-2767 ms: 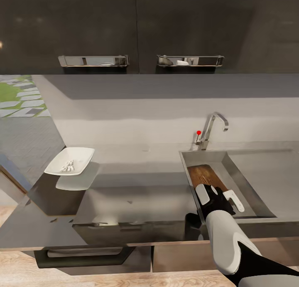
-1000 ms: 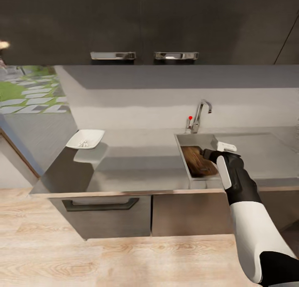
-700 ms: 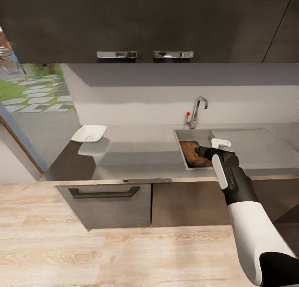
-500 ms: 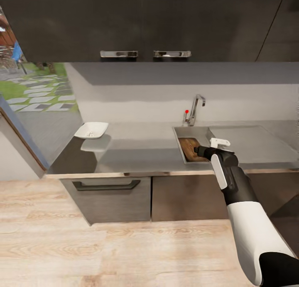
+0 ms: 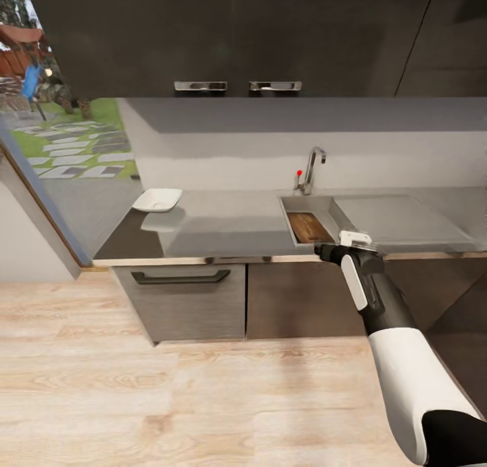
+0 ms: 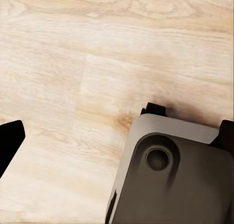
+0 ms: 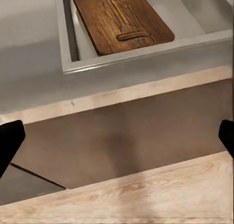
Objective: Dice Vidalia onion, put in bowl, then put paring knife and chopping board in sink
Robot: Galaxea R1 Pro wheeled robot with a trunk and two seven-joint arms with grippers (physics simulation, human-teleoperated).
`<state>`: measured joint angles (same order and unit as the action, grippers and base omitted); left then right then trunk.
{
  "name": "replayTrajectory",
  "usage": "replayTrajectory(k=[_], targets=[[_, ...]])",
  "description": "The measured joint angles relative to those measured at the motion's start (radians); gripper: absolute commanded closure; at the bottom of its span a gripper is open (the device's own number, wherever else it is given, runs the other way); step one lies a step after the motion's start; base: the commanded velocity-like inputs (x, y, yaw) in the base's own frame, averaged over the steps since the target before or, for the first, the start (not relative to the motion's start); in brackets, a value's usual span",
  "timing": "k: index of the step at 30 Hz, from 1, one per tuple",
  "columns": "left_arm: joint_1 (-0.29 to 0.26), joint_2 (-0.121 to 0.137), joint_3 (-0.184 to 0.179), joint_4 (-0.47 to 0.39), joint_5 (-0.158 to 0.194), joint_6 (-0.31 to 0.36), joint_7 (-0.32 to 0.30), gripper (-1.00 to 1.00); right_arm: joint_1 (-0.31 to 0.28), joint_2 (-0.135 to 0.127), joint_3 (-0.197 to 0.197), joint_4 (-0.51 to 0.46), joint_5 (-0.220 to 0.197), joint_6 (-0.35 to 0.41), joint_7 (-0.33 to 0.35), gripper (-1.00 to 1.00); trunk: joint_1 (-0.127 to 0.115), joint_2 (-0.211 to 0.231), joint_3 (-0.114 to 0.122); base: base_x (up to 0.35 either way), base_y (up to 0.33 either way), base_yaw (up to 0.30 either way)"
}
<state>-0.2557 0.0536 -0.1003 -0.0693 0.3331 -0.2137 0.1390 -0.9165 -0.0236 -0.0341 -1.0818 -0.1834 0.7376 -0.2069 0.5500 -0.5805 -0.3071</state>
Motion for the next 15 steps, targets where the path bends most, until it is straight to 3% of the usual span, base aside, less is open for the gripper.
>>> replayTrajectory(k=[6, 10, 13, 14, 15], targets=[[0.000, 0.000, 0.000, 0.000, 0.001, 0.000, 0.001, -1.00, 0.000, -0.004, 0.000, 0.084, 0.001, -0.011, 0.004, -1.00, 0.000, 0.000, 0.000, -0.340, 0.000, 0.000], [0.000, 0.000, 0.000, 0.000, 0.001, 0.000, 0.000, -1.00, 0.000, -0.008, -0.001, 0.212, 0.003, -0.111, 0.006, -1.00, 0.000, 0.000, 0.000, -0.319, 0.000, 0.000], [0.000, 0.000, 0.000, 0.000, 0.000, 0.000, 0.000, -1.00, 0.000, -0.009, -0.001, 0.352, 0.009, -0.217, 0.005, -1.00, 0.000, 0.000, 0.000, -0.145, 0.000, 0.000], [0.000, 0.000, 0.000, 0.000, 0.000, 0.000, -0.001, -1.00, 0.000, -0.009, -0.001, 0.466, 0.027, -0.315, 0.008, -1.00, 0.000, 0.000, 0.000, -0.033, 0.000, 0.000], [0.000, 0.001, 0.000, 0.000, -0.001, -0.001, -0.001, -1.00, 0.001, -0.009, 0.002, 0.629, 0.078, -0.473, 0.027, -1.00, -0.001, 0.000, 0.000, -0.021, 0.000, 0.000]])
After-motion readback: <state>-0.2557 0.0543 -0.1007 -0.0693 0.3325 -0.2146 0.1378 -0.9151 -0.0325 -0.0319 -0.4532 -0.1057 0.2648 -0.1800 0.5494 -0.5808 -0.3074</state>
